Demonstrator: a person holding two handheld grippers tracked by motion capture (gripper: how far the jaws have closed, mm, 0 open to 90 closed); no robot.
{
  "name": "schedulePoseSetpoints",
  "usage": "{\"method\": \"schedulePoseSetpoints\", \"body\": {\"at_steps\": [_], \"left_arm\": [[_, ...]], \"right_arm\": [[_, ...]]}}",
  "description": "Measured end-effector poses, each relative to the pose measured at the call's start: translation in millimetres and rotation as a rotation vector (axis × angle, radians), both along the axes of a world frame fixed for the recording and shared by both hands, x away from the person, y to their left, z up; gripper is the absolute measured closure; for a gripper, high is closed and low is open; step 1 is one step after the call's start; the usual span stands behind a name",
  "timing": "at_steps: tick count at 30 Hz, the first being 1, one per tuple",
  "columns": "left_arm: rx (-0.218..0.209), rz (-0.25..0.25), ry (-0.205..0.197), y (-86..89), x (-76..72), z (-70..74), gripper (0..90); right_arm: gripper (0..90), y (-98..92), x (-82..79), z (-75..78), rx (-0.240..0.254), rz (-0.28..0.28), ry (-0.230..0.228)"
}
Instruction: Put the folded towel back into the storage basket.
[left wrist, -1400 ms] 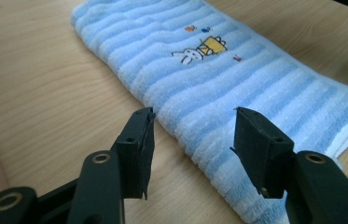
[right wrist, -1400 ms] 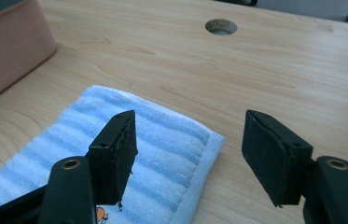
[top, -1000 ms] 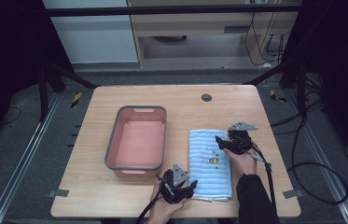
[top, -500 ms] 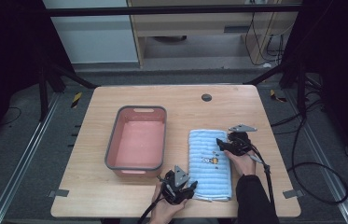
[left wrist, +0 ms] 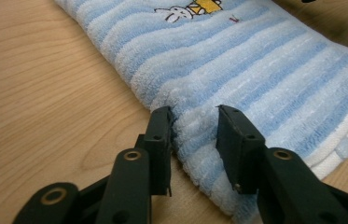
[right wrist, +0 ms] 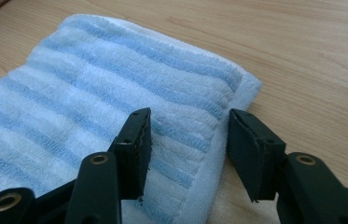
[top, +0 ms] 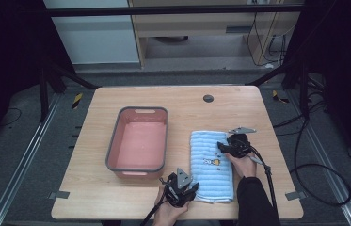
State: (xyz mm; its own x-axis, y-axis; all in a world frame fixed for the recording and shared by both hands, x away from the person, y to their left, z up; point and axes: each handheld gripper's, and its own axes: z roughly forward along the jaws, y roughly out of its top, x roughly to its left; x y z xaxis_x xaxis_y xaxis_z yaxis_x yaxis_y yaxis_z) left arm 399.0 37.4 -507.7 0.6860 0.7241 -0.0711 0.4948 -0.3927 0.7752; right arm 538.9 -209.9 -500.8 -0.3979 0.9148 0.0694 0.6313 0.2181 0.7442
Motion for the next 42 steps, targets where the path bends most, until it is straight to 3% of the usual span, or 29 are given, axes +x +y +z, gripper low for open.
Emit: {"method": "schedulePoseSetpoints", "body": {"at_steps": [4, 9, 15, 20, 27, 31, 42], "left_arm": [[-0.005, -0.001, 0.004, -1.3, -0.3, -0.1, 70.5], [-0.002, -0.001, 0.007, -2.5, -0.4, 0.5, 75.7], [-0.008, 0.000, 0.003, -3.0, -0.4, 0.8, 82.0], [-0.031, -0.003, 0.011, -0.7, 0.6, 0.6, 83.8], [-0.061, -0.016, -0.023, 3.3, -2.9, 9.2, 85.0], [-0.086, -0.025, -0.045, 5.4, -5.2, 22.0, 85.1], [-0.115, -0.042, -0.087, 10.7, -7.6, 51.2, 85.1]], "right_arm": [[56.8, -2.2, 0.5, -1.3, 0.055, -0.001, 0.027], [66.0, -1.1, -0.1, -1.2, 0.075, 0.008, 0.036], [77.2, 1.3, -1.1, -0.4, 0.080, 0.019, 0.035], [80.2, 1.9, -1.8, 1.2, 0.071, 0.021, 0.024], [81.1, 3.1, -8.5, 14.3, 0.071, 0.032, -0.020], [81.3, 1.6, -16.7, 29.4, 0.099, 0.036, -0.061], [81.2, -2.4, -28.7, 61.8, 0.108, 0.031, -0.142]]}}
